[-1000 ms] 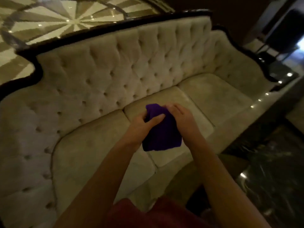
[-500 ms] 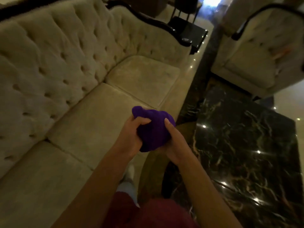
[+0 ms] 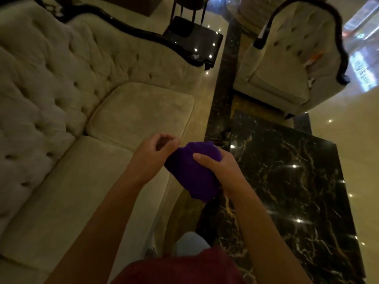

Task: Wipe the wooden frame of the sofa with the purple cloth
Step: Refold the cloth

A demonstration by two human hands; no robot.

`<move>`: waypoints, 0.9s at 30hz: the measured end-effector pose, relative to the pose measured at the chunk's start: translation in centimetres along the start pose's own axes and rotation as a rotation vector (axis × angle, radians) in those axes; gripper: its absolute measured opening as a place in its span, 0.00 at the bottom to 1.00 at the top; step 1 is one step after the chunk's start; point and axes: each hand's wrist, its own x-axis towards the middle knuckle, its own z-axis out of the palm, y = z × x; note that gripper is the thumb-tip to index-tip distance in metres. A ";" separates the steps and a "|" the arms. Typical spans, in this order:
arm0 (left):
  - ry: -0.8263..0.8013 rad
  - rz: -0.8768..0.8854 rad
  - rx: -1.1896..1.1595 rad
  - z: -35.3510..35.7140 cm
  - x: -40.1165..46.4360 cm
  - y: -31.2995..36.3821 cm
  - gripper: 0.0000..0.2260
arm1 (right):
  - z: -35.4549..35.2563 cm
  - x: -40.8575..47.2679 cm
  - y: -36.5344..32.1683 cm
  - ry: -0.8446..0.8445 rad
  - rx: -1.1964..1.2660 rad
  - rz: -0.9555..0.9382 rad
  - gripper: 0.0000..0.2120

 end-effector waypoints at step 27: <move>0.394 -0.174 -0.277 17.4 46.8 5.1 0.14 | -19.9 44.3 -13.3 0.042 -0.105 -0.110 0.24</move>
